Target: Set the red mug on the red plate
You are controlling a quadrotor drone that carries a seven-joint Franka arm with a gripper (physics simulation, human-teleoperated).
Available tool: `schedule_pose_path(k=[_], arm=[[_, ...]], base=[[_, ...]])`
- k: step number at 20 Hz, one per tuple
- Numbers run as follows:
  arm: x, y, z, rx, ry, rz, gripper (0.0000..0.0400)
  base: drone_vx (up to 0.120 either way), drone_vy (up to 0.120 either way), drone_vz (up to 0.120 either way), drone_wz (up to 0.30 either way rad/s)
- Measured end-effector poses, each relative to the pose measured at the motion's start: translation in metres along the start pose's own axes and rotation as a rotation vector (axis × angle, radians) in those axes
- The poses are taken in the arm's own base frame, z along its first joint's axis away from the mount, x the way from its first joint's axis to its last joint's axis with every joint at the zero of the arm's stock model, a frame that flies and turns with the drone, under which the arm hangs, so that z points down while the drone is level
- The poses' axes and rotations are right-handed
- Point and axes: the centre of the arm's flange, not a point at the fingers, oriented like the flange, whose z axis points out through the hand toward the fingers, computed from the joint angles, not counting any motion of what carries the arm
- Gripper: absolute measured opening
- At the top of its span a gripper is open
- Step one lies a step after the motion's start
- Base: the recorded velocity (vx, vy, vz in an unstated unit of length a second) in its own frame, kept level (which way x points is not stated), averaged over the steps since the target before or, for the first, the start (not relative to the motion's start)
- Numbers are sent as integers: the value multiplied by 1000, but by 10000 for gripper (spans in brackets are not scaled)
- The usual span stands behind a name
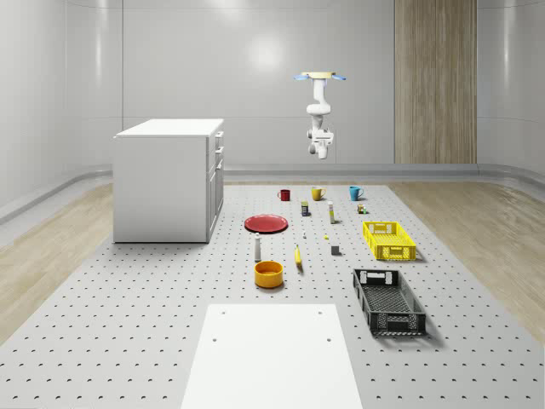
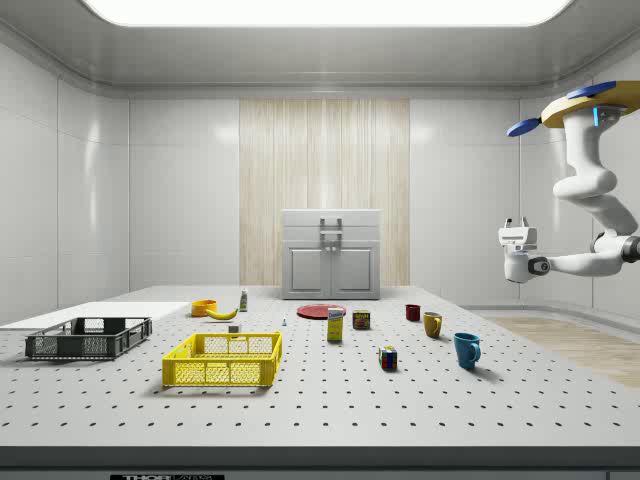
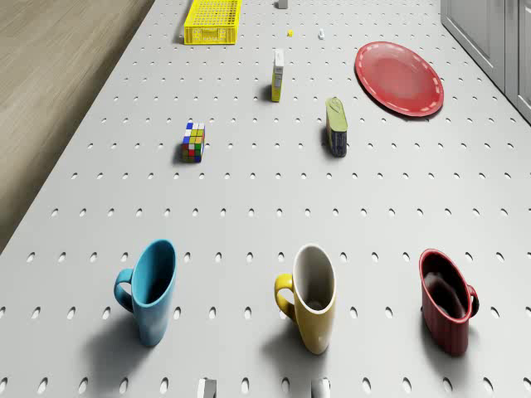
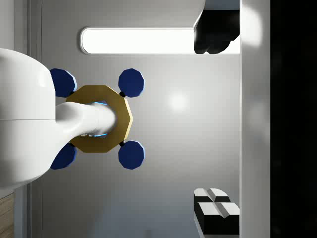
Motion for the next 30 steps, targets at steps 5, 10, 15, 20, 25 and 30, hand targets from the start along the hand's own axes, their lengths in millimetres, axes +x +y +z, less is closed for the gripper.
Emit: schedule_pose_path(k=[5, 10, 15, 20, 25, 30], arm=[[-3, 3, -37, 3, 3, 0, 400], [-1, 1, -66, 6, 6, 0, 400], [0, 0, -83, 8, 8, 0, 400], [0, 0, -90, 11, 11, 0, 400], [0, 0, -93, 14, 14, 0, 400], [-1, 0, -93, 16, 17, 0, 400]], base=[[16, -24, 0, 0], [120, -120, 0, 0], [120, -120, 0, 0], [120, -120, 0, 0], [120, -120, 0, 0], [120, -120, 0, 0]])
